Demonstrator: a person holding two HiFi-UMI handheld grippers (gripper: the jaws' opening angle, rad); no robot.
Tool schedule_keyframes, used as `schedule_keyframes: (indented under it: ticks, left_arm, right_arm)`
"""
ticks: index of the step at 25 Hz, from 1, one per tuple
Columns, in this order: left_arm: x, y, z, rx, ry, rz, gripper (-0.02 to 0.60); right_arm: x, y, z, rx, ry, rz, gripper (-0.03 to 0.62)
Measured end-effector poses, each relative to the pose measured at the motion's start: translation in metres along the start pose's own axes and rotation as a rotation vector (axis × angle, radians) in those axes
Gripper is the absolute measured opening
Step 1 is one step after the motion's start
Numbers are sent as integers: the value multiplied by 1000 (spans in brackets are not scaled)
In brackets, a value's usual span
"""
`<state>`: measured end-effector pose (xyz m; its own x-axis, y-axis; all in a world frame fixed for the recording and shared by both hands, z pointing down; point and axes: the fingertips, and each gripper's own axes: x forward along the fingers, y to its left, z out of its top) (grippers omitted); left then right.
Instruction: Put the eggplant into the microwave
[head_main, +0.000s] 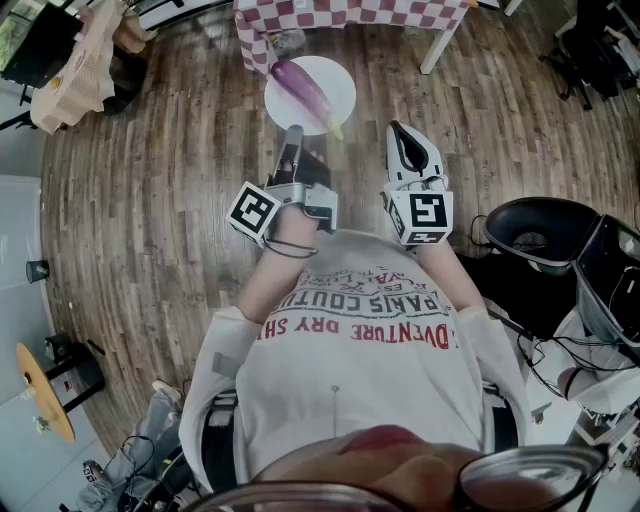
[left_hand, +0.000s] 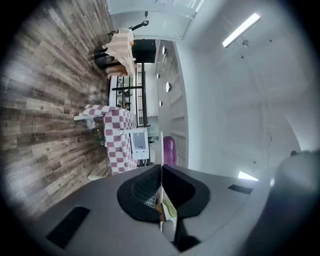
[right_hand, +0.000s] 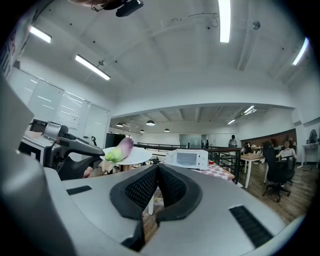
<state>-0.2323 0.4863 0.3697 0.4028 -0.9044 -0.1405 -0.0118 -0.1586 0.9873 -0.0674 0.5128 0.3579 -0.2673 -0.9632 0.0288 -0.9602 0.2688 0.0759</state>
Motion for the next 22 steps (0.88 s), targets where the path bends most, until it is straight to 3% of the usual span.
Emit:
schedule_keyframes:
  ticks: [15,22]
  left_arm:
    - [12,8,-10,-19,22,12,31]
    - [23,25,-26,-13,64,64,31]
  right_arm:
    - [2,-11,-14,44,14,-7,26]
    - [-1,-24,-41,79,75,-28,26]
